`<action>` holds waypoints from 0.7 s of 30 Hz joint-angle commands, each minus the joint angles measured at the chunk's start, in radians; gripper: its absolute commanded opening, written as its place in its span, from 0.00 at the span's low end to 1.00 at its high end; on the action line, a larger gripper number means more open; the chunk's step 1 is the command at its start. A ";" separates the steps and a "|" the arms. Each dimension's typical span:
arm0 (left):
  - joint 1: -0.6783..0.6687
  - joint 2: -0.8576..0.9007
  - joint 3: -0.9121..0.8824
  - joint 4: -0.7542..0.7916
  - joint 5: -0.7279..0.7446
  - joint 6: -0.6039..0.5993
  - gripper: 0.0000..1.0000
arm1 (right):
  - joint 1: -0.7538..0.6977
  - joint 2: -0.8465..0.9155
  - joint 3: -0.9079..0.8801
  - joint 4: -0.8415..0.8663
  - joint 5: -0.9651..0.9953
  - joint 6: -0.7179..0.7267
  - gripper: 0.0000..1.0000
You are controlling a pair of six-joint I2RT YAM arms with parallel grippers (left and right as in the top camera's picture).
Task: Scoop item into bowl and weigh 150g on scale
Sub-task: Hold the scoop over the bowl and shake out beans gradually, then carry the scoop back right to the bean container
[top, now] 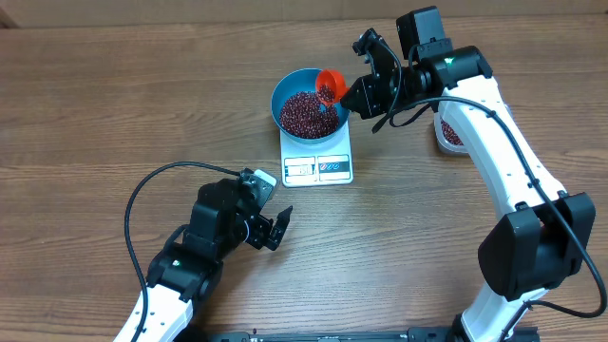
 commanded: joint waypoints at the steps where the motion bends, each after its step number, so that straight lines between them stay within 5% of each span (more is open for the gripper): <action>1: -0.002 0.002 -0.007 0.004 0.008 -0.002 0.99 | -0.003 -0.019 0.026 -0.001 -0.017 -0.005 0.04; 10: -0.002 0.002 -0.007 0.004 0.008 -0.002 0.99 | -0.026 -0.032 0.026 -0.010 -0.051 -0.005 0.04; 21: -0.002 0.002 -0.007 0.001 0.008 -0.002 1.00 | -0.216 -0.122 0.026 -0.165 -0.143 -0.113 0.04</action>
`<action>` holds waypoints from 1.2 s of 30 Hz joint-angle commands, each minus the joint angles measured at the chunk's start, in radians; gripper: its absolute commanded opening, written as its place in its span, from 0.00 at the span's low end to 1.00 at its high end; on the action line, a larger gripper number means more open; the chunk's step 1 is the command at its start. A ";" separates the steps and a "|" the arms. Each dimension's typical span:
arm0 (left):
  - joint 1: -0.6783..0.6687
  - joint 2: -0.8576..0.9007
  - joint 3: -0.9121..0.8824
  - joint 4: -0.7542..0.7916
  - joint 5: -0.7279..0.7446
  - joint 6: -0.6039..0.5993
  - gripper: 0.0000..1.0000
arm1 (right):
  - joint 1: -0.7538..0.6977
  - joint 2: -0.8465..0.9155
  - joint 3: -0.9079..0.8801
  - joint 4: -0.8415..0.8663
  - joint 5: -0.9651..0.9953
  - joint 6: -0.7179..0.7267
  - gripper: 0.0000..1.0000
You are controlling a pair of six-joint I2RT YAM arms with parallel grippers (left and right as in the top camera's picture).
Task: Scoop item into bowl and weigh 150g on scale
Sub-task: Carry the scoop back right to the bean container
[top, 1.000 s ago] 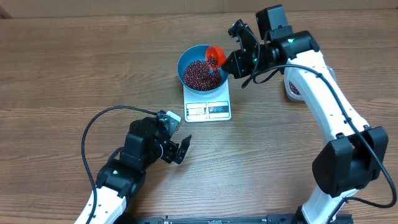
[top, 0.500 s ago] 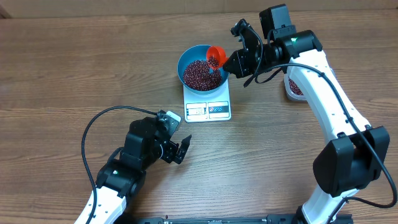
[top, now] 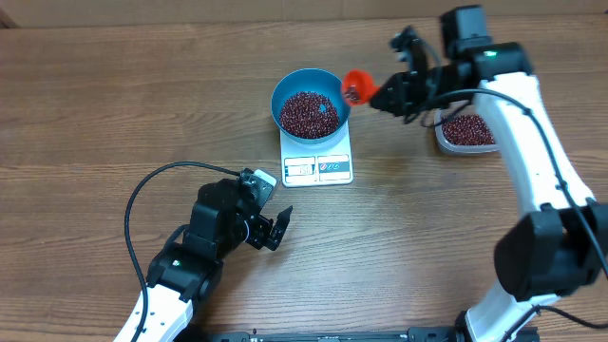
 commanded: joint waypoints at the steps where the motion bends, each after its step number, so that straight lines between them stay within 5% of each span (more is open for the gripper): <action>1: -0.002 0.002 -0.007 0.001 0.008 -0.002 0.99 | -0.069 -0.088 0.026 -0.031 -0.034 -0.062 0.04; 15: -0.002 0.002 -0.007 0.001 0.008 -0.002 1.00 | -0.450 -0.134 0.026 -0.193 0.039 -0.088 0.04; 21: -0.002 0.002 -0.007 0.001 0.007 -0.002 1.00 | -0.462 -0.133 0.004 -0.206 0.290 -0.079 0.04; 36: -0.002 0.002 -0.007 0.001 0.008 -0.002 0.99 | -0.444 -0.129 -0.122 -0.066 0.409 -0.045 0.04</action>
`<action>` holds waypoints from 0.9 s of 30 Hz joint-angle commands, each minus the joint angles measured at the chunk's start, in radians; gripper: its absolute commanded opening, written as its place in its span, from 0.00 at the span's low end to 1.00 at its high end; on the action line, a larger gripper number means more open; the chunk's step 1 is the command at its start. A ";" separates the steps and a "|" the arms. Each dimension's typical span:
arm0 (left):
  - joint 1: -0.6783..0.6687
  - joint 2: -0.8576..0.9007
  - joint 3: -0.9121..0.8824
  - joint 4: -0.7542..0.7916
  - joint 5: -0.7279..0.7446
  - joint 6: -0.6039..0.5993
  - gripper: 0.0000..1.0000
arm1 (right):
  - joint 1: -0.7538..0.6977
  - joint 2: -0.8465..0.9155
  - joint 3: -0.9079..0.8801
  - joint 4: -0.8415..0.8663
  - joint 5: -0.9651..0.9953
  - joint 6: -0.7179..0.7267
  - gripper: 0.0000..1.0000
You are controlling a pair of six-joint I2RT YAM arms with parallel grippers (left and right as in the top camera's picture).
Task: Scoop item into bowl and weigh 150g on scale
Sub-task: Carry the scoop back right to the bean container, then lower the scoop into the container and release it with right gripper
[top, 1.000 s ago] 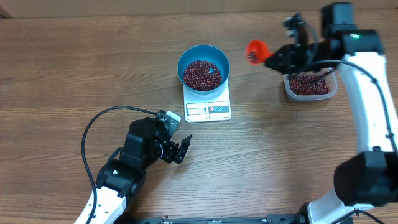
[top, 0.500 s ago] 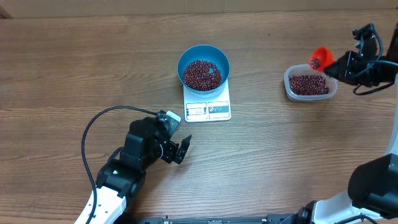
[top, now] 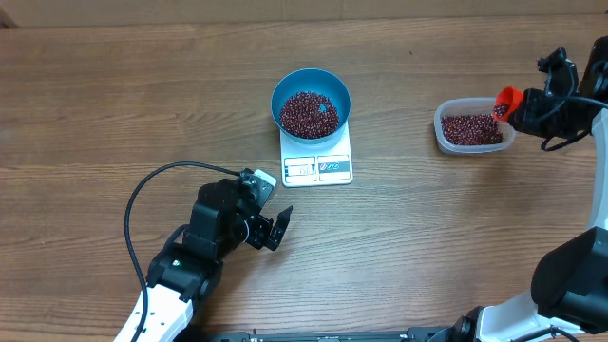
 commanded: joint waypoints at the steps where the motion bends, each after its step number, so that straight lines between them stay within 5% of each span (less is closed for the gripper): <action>1: -0.002 0.002 -0.007 0.001 0.007 -0.002 1.00 | 0.026 -0.021 -0.017 0.013 0.062 0.007 0.04; 27: -0.002 0.002 -0.007 0.001 0.008 -0.002 1.00 | 0.365 -0.020 -0.019 0.029 0.737 0.194 0.04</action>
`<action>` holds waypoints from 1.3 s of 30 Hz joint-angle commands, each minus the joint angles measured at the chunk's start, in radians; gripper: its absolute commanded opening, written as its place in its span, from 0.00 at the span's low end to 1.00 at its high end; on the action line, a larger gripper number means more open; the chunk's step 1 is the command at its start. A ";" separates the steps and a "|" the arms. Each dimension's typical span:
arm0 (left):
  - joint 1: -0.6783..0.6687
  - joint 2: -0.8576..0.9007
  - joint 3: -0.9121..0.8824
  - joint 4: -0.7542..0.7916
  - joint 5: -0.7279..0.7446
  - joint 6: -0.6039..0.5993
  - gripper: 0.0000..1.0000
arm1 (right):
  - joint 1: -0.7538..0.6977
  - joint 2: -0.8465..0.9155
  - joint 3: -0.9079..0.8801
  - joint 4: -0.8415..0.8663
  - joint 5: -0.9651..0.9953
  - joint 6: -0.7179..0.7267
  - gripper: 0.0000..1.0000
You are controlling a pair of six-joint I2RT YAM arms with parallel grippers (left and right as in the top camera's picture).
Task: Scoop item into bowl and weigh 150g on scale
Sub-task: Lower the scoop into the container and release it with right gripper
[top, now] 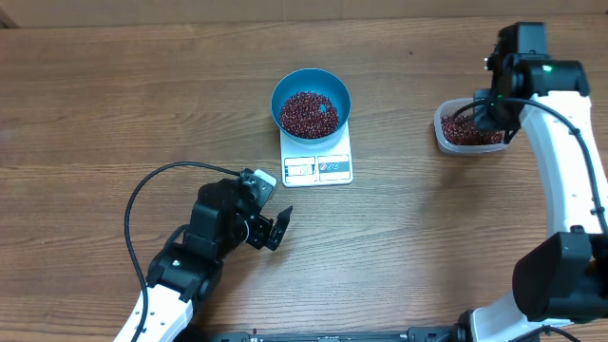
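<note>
A blue bowl full of dark red beans stands on the white scale at the table's middle back. Far to its right sits a clear container of the same beans. My right gripper hangs over that container's far right part, pointing down into it. It is shut on the orange scoop, which is almost wholly hidden under the wrist. My left gripper rests low on the table, in front of and left of the scale, open and holding nothing.
A black cable loops from the left arm across the wood tabletop. The right arm's white links run down the right edge of the view. The scale's display faces the front.
My right gripper was at the far right edge with the orange scoop beside the container. Now it sits over the container's right part, pointing down, with the scoop hidden. The left arm is unchanged.
First my right gripper held the orange scoop tipped over the blue bowl's rim. Then it held the scoop clear of the bowl, to the right. Later it was past the bean container at the far right, and now it is over that container. The left arm stayed still.
</note>
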 commanded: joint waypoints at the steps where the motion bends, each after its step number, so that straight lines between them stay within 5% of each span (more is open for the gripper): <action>1: -0.002 0.002 -0.007 0.001 0.008 -0.002 1.00 | 0.040 -0.020 -0.003 0.006 0.138 0.045 0.04; 17: -0.002 0.002 -0.007 0.001 0.008 -0.002 0.99 | 0.058 -0.020 -0.003 -0.004 0.135 0.084 0.04; 21: -0.002 0.002 -0.007 0.001 0.008 -0.002 1.00 | 0.048 -0.020 -0.003 0.014 -0.020 0.116 0.04; 28: -0.002 0.002 -0.007 0.001 0.008 -0.002 0.99 | -0.014 -0.020 -0.018 0.037 -0.360 0.381 0.04; 39: -0.002 0.002 -0.007 0.001 0.008 -0.002 1.00 | -0.066 -0.020 -0.187 0.235 -0.537 0.594 0.04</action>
